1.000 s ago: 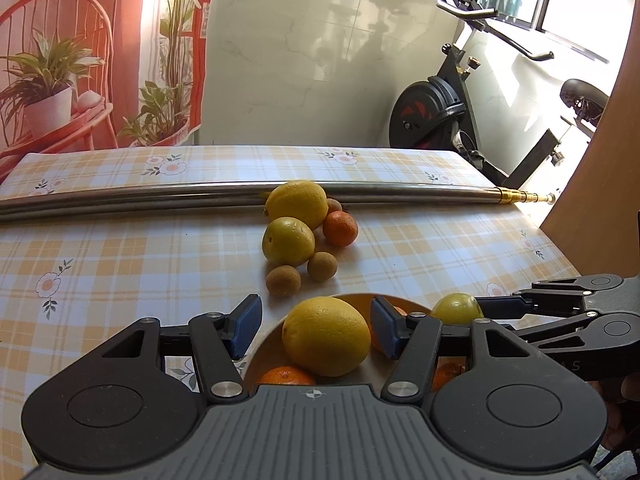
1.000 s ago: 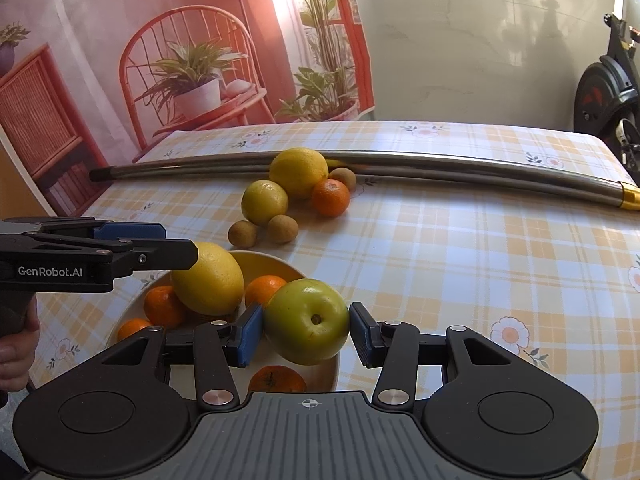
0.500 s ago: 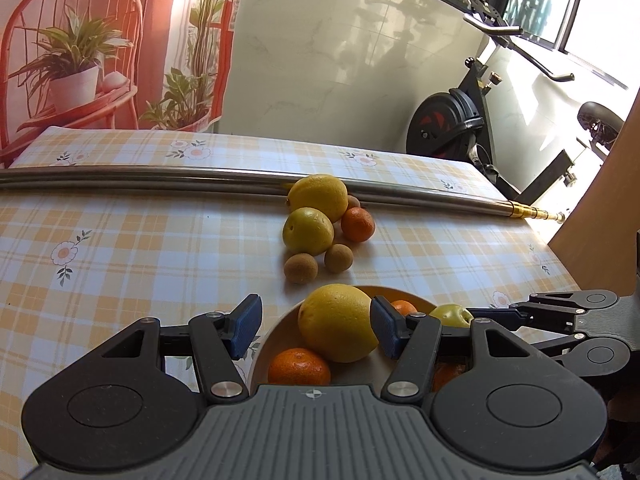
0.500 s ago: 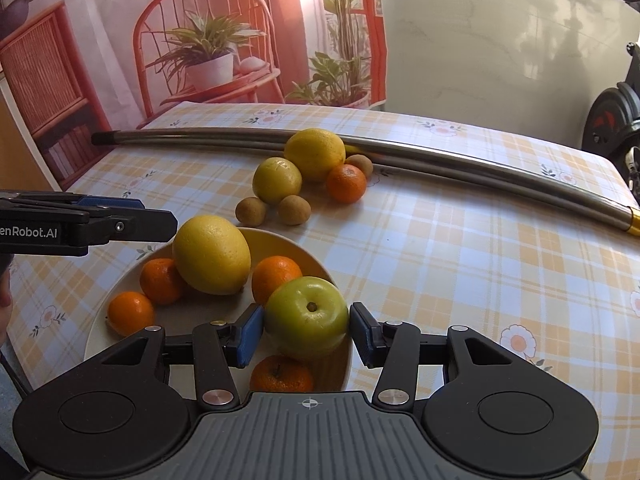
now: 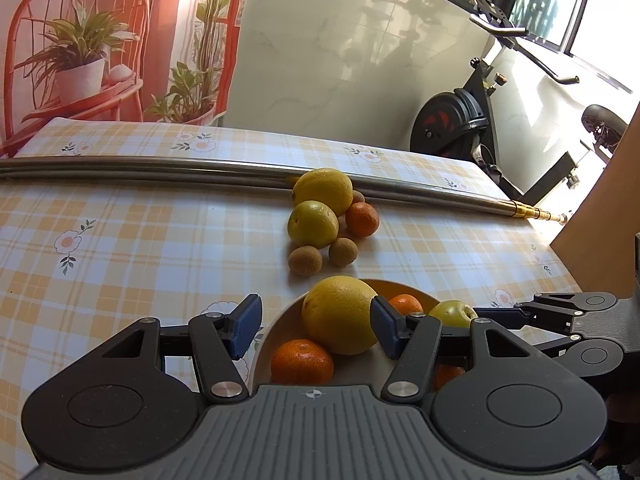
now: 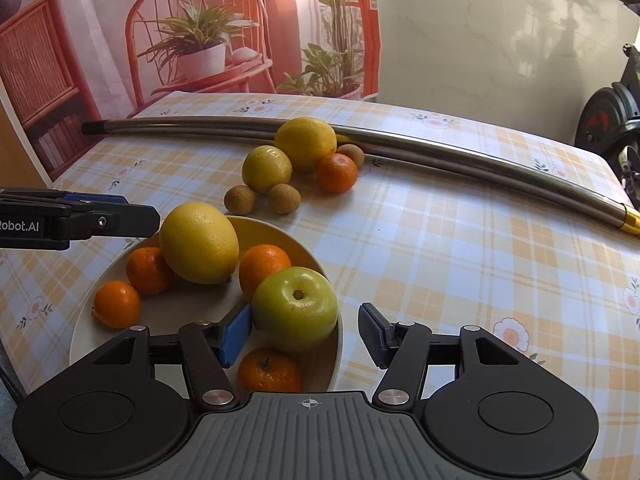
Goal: Organize fruits
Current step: 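Lower the green apple onto the plate and open the right gripper while the left holds the citrus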
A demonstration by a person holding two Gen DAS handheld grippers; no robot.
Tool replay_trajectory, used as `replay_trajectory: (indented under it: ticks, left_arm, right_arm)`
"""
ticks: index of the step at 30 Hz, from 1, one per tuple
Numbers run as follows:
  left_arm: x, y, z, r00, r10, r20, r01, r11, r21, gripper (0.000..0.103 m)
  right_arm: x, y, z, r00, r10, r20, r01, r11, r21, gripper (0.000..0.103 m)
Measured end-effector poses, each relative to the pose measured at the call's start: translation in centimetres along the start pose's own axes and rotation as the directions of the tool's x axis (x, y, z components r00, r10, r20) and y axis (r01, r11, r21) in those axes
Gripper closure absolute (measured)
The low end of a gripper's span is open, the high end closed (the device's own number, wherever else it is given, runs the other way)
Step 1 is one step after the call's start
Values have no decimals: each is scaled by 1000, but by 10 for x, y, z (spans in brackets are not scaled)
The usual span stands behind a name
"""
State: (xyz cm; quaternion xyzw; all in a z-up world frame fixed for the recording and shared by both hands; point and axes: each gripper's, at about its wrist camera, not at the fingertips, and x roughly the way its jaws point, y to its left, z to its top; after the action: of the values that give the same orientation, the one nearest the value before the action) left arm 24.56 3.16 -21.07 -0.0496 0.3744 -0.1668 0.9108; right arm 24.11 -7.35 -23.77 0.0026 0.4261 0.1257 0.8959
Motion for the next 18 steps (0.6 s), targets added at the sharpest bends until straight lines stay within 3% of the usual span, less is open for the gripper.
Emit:
replay_trajectory:
  ticks: [18]
  left_arm:
    - [0, 0, -3, 1000, -5, -6, 5, 1000, -5, 41]
  right_arm:
    - [7, -5, -5, 998, 4, -66, -1, 999, 44, 37]
